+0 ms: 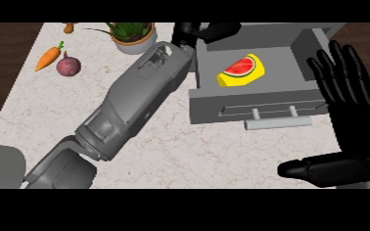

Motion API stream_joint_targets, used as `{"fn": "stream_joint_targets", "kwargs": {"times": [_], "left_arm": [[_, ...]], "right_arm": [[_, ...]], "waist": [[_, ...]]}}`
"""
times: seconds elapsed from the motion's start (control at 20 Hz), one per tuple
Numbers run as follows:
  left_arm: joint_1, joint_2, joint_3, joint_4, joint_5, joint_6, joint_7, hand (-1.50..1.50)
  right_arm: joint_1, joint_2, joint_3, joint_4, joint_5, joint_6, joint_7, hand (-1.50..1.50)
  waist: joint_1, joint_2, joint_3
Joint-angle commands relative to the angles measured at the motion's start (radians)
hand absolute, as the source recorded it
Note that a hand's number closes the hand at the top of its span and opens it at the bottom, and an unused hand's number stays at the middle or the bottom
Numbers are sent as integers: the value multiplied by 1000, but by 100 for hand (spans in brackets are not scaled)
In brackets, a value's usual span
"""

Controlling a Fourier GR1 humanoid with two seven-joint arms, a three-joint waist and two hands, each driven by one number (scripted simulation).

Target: Pick up the cup, place it into the drawer and close the drawer

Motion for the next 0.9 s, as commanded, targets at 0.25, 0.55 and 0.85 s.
{"fn": "stream_joint_targets", "kwargs": {"times": [0.25,0.55,0.85], "left_arm": [[-42,0,-174,75,59,51,32,150],[-28,0,-254,84,77,101,56,-150],[-2,0,-231,12,174,82,-34,-150]], "right_arm": [[-12,5,30,38,-1,27,-21,-150],[-64,10,34,-4,-4,-6,32,-150],[-26,5,-7,-3,-92,38,-1,-150]], "waist": [[-33,9,1],[-49,11,0],[-43,9,0]]}}
